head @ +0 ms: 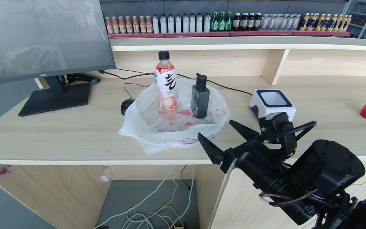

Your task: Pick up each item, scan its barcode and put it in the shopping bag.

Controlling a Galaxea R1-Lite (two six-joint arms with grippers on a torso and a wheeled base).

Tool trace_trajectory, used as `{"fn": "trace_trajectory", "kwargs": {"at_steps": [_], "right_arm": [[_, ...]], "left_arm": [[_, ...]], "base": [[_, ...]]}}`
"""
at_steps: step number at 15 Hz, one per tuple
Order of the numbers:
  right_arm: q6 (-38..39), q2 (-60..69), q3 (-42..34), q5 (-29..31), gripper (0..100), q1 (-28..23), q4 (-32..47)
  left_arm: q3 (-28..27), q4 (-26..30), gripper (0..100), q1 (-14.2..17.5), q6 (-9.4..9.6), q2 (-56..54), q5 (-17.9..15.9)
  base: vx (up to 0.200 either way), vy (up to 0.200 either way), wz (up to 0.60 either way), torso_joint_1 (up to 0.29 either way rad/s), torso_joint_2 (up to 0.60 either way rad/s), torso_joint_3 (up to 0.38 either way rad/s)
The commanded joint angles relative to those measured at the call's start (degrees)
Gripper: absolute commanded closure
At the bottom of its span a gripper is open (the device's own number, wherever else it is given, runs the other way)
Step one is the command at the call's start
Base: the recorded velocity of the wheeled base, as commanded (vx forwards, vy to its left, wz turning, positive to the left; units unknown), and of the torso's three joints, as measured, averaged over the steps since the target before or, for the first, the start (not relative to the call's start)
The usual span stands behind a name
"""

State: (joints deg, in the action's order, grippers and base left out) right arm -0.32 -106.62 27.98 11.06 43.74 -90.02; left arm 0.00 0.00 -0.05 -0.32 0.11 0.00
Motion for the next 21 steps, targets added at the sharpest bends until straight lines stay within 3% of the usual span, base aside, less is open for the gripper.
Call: {"fn": "trace_trajectory", "kwargs": {"at_steps": [1, 21], "right_arm": [[-0.03, 0.01, -0.2, 0.02, 0, -0.06, 0.02], [0.05, 7.57, -4.51, 0.02, 0, 0.12, 0.02]], "left_arm": [[0.0, 0.0, 0, -0.04, -0.03, -0.02, -0.09], [0.0, 0.0, 0, -0.04, -0.12, -0.02, 0.0]], "base": [[0.0, -0.2, 0.0, -0.007, 0.0, 0.002], [0.0, -0.2, 0.0, 0.002, 0.0, 0.002]]}}
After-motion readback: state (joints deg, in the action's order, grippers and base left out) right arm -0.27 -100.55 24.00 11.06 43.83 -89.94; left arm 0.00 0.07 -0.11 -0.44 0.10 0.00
